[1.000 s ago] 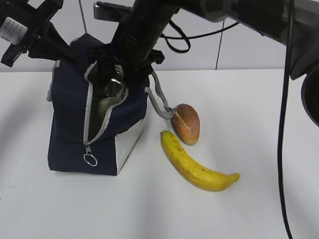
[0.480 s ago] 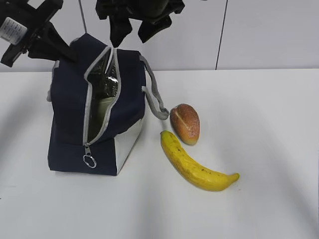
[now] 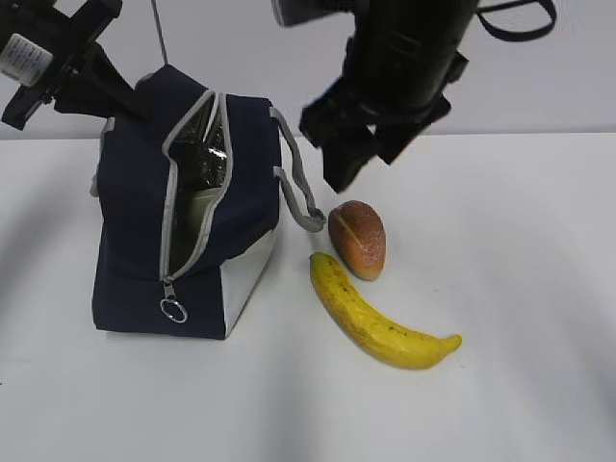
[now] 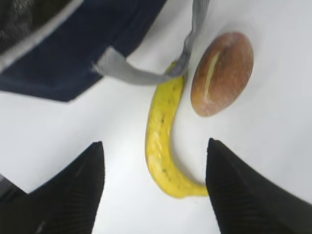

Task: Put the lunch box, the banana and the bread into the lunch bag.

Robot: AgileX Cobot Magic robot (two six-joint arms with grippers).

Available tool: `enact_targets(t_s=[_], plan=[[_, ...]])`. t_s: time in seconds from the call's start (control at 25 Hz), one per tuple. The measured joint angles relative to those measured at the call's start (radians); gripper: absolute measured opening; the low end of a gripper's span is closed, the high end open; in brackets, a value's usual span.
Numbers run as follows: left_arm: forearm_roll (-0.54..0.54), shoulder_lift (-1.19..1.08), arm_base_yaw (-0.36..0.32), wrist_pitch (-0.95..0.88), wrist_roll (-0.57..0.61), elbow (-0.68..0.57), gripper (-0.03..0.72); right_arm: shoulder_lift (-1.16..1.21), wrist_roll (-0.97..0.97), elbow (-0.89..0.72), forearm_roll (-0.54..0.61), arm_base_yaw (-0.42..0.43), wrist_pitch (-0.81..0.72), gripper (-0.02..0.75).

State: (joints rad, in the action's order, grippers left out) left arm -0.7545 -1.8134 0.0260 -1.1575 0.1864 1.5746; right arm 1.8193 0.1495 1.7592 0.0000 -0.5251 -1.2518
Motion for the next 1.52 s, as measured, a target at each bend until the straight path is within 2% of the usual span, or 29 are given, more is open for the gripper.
enact_targets(t_s=[0.28,0.52,0.68,1.36,1.52], plan=[[0.001,0.0,0.0,0.001,0.003,0.0,-0.003,-0.038,0.073,-0.278,-0.016,0.0,0.021,0.48],[0.005,0.0,0.0,0.001,0.003,0.0,-0.003,-0.038,0.096,-0.436,-0.016,0.0,0.213,0.48],[0.005,0.0,0.0,0.002,0.003,0.0,-0.003,-0.03,0.102,-0.465,-0.016,0.0,0.293,0.48],[0.018,0.0,0.0,0.005,0.004,0.0,-0.003,0.181,0.125,-0.469,0.025,0.0,0.45,0.477],[0.02,0.0,0.0,0.005,0.004,0.0,-0.003,0.205,0.125,-0.469,0.025,0.0,0.455,0.417]])
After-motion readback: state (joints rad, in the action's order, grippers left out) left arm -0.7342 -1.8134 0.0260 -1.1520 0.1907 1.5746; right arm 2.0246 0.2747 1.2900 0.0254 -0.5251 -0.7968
